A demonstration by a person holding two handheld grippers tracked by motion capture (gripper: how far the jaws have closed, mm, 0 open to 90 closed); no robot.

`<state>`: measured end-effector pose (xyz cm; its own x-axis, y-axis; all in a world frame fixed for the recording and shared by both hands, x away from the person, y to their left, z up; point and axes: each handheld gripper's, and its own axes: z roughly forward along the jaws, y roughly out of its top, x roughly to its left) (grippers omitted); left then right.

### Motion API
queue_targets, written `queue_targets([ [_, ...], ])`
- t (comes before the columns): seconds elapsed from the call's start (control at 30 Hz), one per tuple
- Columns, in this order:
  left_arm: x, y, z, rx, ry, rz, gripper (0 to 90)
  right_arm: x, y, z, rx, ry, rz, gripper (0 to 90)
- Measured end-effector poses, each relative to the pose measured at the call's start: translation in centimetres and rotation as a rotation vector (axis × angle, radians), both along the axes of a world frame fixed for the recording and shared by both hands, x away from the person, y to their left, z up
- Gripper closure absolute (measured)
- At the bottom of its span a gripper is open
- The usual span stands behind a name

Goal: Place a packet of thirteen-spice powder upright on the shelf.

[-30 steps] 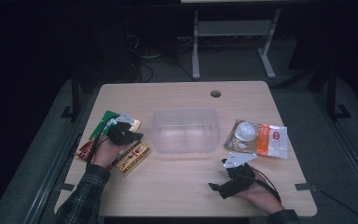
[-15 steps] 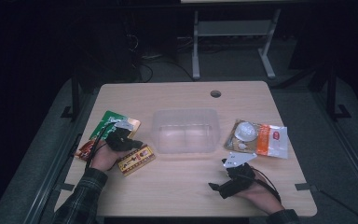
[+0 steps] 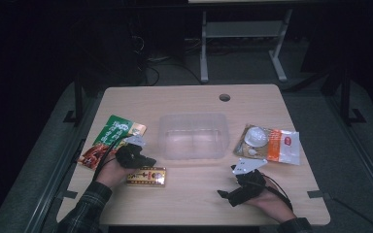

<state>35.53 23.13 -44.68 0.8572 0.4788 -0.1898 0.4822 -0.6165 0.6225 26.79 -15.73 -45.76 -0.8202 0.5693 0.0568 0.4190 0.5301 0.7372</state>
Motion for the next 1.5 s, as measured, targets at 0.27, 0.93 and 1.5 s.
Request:
queue_targets([
  [0.27,-1.8,1.7,2.4,-0.057,-0.098,0.063,89.8,-0.1,-0.1,0.0,0.001,-0.001,-0.003,0.6],
  [0.93,-5.6,7.2,0.4,0.056,-0.037,0.213,89.8,0.0,0.1,0.0,-0.007,-0.001,0.009,0.6],
  [1.5,-5.7,4.7,0.1,-0.002,-0.005,0.14,89.8,0.0,0.2,0.0,-0.007,0.001,0.013,0.5],
])
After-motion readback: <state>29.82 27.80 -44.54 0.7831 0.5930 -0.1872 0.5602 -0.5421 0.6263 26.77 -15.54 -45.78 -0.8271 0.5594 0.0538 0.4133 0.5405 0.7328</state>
